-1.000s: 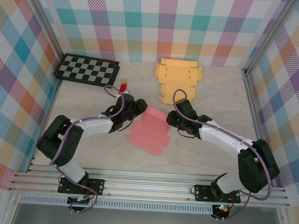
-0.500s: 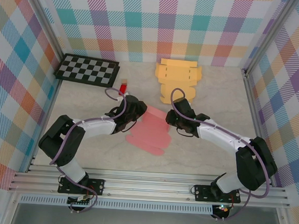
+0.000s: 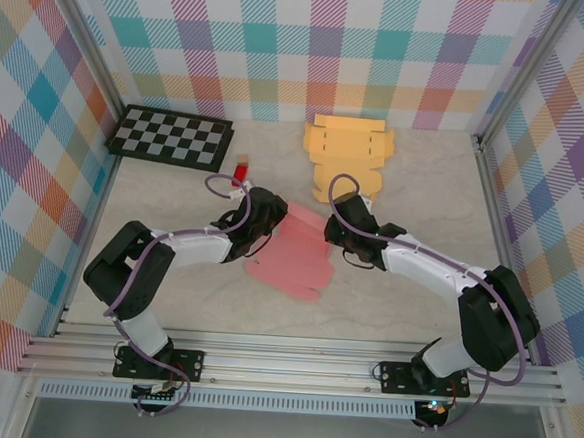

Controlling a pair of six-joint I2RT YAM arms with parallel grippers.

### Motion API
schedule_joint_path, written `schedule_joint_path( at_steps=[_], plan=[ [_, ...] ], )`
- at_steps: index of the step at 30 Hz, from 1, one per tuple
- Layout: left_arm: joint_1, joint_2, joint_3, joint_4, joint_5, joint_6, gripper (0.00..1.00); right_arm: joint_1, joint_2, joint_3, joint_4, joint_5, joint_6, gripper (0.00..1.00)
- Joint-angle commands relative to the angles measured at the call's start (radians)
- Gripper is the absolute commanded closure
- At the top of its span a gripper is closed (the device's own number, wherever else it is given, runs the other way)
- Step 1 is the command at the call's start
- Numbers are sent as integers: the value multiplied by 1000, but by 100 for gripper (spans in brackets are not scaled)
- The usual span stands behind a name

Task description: Fold the paper box

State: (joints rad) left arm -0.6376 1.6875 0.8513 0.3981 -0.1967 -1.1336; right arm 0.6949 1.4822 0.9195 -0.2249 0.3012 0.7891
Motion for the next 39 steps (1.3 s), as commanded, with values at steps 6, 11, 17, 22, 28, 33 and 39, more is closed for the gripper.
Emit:
schedule_joint_path(
  at_steps=[6, 11, 17, 22, 28, 33, 39],
  plan=[
    [-17, -26, -12, -288, 75, 57, 88, 53, -9, -79, -162, -1, 25, 77],
    [54, -158, -30, -461, 87, 117, 67, 52, -20, -79, -179, 50, 31, 76],
    [69, -412, -142, -732, 34, 199, 63, 52, -30, -99, -163, 55, 52, 76],
    [52, -555, -282, -806, 106, 177, 63, 64, -27, -102, -162, 56, 52, 77],
    [-31, -658, -399, -770, 199, 96, 60, 68, -12, -90, -193, 70, 68, 75],
    [-86, -712, -425, -784, 186, 49, 51, 69, 42, -64, -237, 106, 66, 75],
    [-169, -732, -505, -590, 135, -95, 40, 70, 38, -78, -232, 116, 81, 75]
  ],
)
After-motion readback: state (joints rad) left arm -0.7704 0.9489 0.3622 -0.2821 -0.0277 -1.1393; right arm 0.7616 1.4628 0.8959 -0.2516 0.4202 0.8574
